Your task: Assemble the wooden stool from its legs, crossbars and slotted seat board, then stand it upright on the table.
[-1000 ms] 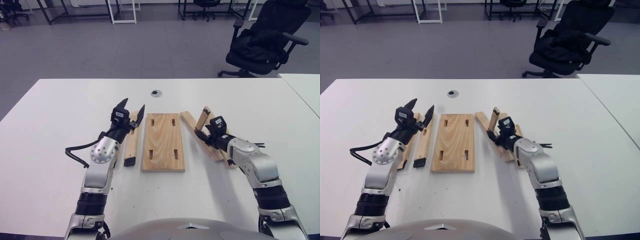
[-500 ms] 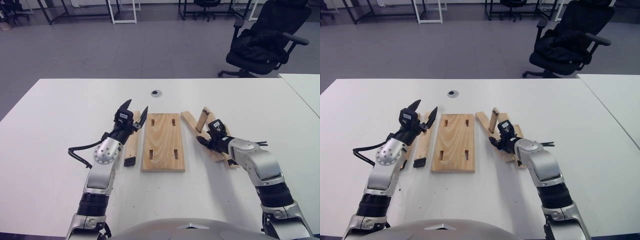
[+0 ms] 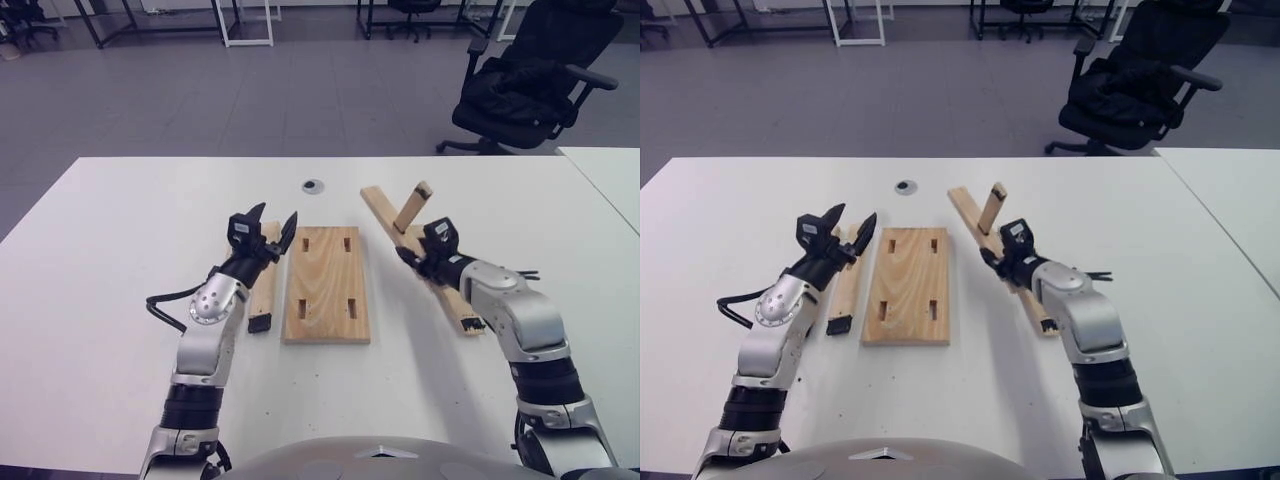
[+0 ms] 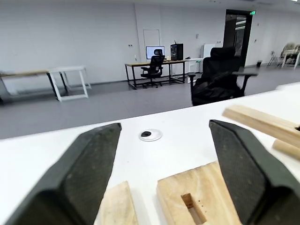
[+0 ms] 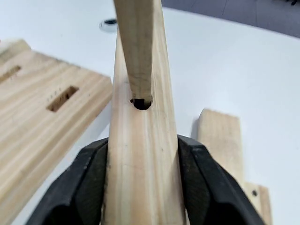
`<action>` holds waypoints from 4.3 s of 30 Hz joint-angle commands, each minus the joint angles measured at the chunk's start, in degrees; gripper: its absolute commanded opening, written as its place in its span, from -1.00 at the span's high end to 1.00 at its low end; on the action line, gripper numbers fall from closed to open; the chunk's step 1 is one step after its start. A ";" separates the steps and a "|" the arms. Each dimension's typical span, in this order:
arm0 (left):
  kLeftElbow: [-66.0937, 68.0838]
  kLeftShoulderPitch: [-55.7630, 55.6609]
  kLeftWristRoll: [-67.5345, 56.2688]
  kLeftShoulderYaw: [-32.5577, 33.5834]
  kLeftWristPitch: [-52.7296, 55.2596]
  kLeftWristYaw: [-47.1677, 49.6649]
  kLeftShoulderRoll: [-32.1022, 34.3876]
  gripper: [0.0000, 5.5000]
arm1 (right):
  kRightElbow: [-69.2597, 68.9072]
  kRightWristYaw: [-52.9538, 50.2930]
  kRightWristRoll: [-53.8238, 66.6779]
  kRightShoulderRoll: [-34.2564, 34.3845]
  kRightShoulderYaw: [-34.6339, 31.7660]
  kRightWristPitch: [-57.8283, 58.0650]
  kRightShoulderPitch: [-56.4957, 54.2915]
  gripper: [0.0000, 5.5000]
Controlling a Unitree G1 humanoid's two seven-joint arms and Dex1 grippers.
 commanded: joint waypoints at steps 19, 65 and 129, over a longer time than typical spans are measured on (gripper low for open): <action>-6.42 -8.03 -55.02 13.34 31.38 8.94 -11.03 -0.05 | -11.50 17.93 -0.53 -4.99 9.64 -24.44 -0.96 0.24; -46.59 17.68 -25.23 -2.51 34.44 41.16 8.04 0.63 | -7.81 18.78 -9.00 -12.08 10.95 -35.84 18.55 -0.57; -17.76 15.10 9.18 -6.00 40.12 12.14 4.90 -0.38 | 13.10 7.94 -17.58 -1.76 10.14 -38.53 14.30 -0.57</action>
